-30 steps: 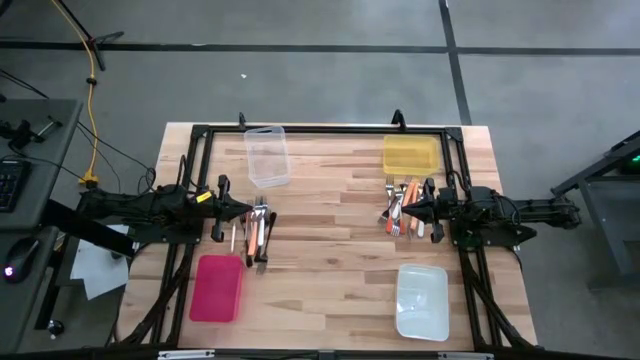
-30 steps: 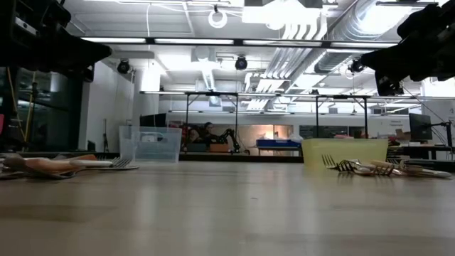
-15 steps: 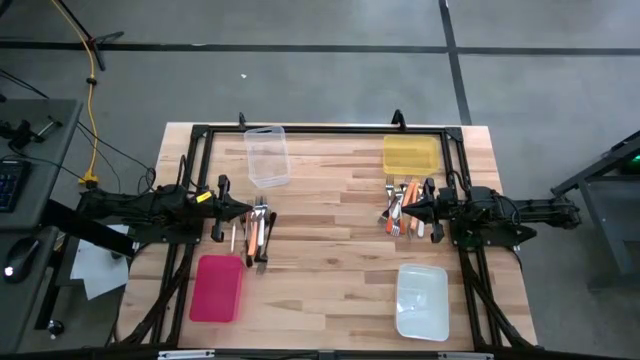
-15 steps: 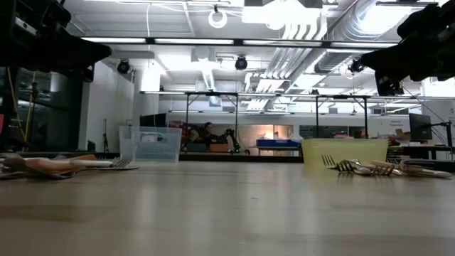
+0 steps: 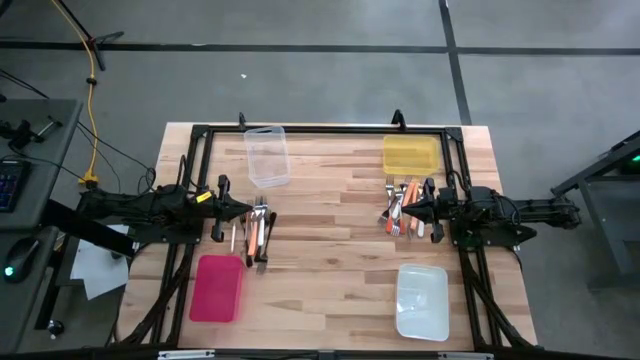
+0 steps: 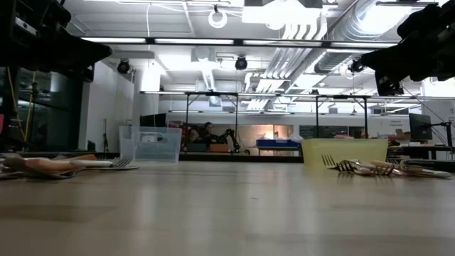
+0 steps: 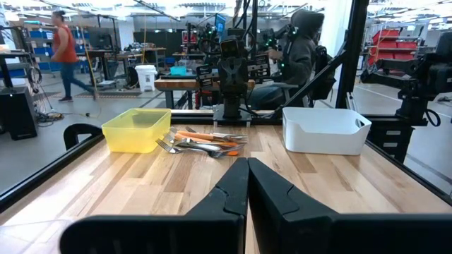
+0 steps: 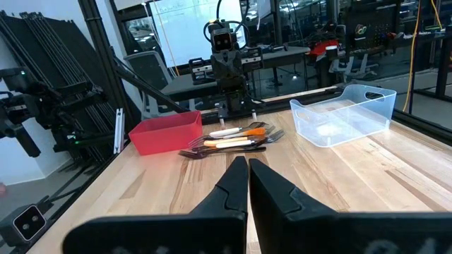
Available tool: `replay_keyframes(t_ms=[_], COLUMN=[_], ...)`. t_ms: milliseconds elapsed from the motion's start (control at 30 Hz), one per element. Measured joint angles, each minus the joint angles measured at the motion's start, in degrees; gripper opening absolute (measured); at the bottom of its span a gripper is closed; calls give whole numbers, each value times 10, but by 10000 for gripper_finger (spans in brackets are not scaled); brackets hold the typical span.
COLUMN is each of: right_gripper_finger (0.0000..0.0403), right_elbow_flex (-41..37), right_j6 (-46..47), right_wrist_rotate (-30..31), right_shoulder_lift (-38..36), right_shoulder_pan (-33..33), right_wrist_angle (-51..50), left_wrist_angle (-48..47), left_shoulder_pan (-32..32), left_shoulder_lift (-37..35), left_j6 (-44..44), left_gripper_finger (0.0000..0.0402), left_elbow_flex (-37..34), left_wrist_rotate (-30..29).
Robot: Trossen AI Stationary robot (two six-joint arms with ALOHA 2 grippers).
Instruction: Sort silverware by color (type)
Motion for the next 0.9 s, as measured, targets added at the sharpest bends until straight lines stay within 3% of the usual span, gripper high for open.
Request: replay_keyframes(t_ms=[667, 900], right_gripper_finger=[0, 0], right_elbow_flex=[0, 0], right_j6=[0, 1], right_wrist_rotate=[7, 26], right_shoulder_lift=[0, 0], right_shoulder_pan=[0, 0], right_wrist_angle=[4, 181], left_wrist_angle=[0, 0], left_shoulder_pan=[0, 0], left_shoulder_lift=[0, 0], left_j6=[0, 0], left_gripper_finger=[1, 1], left_elbow_flex=[0, 0], left_wrist_rotate=[0, 0])
